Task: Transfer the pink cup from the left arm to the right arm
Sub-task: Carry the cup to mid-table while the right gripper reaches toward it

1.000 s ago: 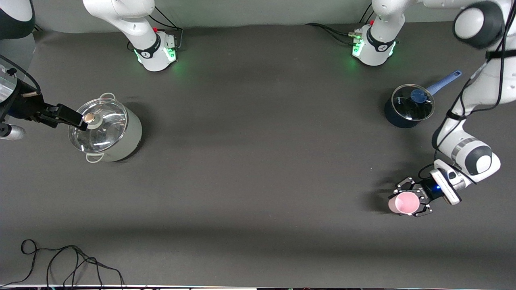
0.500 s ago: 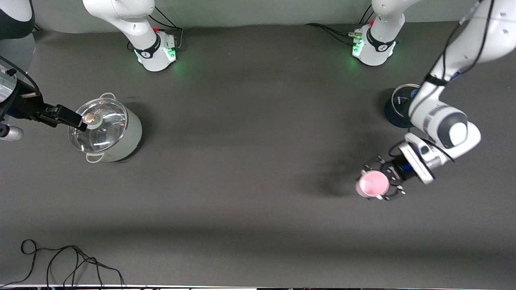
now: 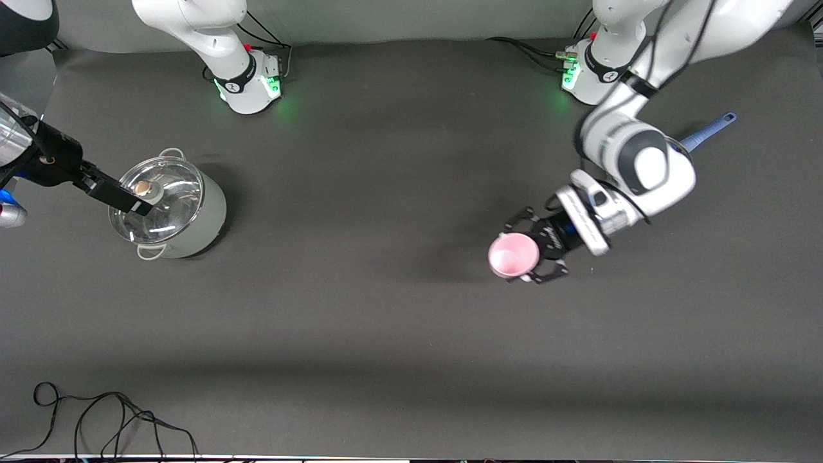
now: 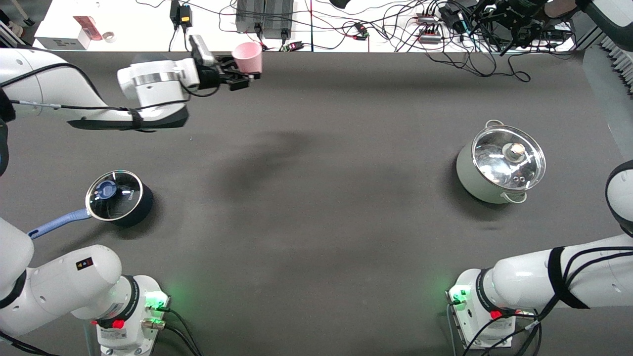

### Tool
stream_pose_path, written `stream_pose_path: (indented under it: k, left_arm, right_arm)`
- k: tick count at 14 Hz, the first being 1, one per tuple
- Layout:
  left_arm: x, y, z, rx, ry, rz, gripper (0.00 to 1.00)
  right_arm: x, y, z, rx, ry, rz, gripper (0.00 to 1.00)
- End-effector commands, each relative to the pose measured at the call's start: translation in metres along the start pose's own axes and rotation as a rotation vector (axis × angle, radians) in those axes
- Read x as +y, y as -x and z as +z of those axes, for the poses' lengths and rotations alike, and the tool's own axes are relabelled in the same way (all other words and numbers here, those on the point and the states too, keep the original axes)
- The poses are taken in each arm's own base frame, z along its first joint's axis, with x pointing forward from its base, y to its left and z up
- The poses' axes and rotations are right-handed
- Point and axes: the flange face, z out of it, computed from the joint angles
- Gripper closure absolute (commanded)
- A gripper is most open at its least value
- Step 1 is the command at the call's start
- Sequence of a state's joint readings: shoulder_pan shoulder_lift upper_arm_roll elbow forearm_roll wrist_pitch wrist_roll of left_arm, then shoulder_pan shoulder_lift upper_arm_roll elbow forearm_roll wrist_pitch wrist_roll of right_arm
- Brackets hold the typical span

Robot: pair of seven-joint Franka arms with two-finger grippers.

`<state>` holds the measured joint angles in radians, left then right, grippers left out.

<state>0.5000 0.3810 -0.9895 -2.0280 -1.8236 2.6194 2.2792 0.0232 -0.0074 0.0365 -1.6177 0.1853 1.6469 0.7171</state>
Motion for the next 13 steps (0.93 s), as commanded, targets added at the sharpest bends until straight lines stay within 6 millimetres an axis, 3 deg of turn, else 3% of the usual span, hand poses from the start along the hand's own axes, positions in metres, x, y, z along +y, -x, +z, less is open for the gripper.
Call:
stream_pose_path:
  k: [1,3,6,10,13]
  left_arm:
    - [0.029,-0.048,0.019,0.007,-0.036,-0.030,0.57]
    - [0.060,-0.072,0.043,-0.011,-0.044,-0.028,0.57]
    - [0.099,-0.111,0.071,-0.009,-0.062,-0.043,0.57]
    - [0.136,-0.125,0.090,-0.043,-0.091,-0.043,0.57]
    - [0.139,-0.125,0.092,-0.046,-0.089,-0.044,0.57]
  right_arm:
    - [-0.033,0.022,-0.013,-0.006,-0.033,0.176,0.03]
    - [-0.067,0.050,-0.019,-0.006,-0.052,0.291,0.03]
    - [-0.126,0.104,-0.007,-0.030,-0.050,0.453,0.03]
    - [-0.202,0.173,0.020,-0.059,-0.038,0.588,0.03]
    - [-0.226,0.207,0.026,-0.072,-0.041,0.653,0.03]
